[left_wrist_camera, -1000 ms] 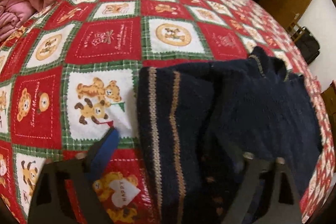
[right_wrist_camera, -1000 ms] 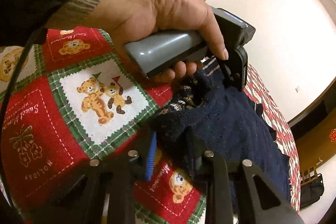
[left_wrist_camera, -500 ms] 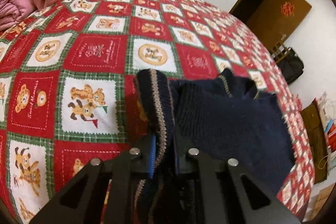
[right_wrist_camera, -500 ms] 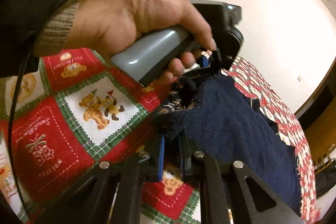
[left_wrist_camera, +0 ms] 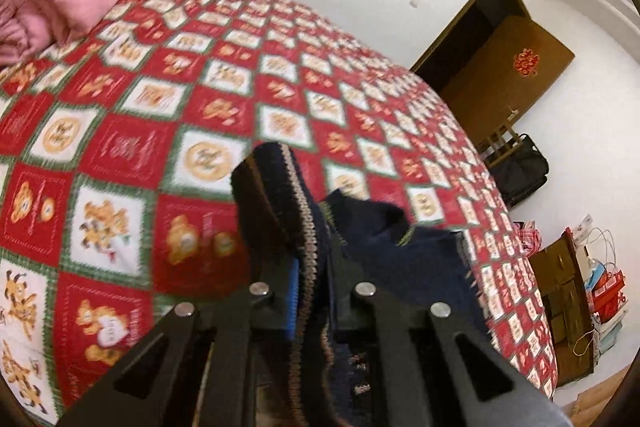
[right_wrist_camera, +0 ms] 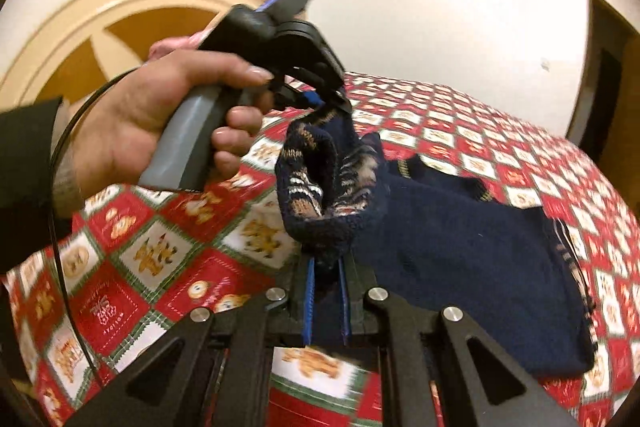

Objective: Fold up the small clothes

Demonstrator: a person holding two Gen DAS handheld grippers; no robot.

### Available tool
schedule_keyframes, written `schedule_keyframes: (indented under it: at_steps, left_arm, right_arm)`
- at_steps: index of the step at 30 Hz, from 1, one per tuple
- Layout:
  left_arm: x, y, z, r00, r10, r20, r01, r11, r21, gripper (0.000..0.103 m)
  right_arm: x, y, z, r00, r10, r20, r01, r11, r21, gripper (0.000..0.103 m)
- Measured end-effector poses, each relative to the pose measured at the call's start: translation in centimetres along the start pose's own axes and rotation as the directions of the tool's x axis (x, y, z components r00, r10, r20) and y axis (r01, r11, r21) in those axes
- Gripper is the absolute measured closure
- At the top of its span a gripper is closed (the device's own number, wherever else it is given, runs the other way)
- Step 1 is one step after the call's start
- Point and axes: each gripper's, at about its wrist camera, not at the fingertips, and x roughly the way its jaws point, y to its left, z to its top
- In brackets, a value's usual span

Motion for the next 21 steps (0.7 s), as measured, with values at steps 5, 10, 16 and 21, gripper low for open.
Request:
schedule_keyframes:
  at_steps: [5,10,16,21]
  left_arm:
    - [2.0,-3.6,0.0,1.000,0.005,-0.028,-0.004,0.999,0.041,0.092]
    - [4.0,-6.1,-0.4,0.999,0.006,-0.048,-0.002,0.997,0.078,0.092]
    - [6.3,-8.5,-1.0,0.996,0.028,-0.086,-0.018,0.994,0.108,0.092]
    - [8.2,-10.2,-1.7,0.990,0.079,-0.120,-0.060,0.985,0.159,0.092]
  right_arm:
    - [-0.6,-3.2,-0.8,0.999,0.035,-0.025,-0.032,0.992,0.124,0.094]
    - [-0.6,-7.1,-2.4,0.997,0.049,-0.062,-0.034,0.974,0.222,0.094]
    - [-0.7,-11.4,-4.4,0.992,0.081,-0.096,-0.044,0.939,0.341,0.094]
    - [-0.1,-14.4,-5.5,0.982,0.130,-0.138,-0.062,0.908,0.415,0.094]
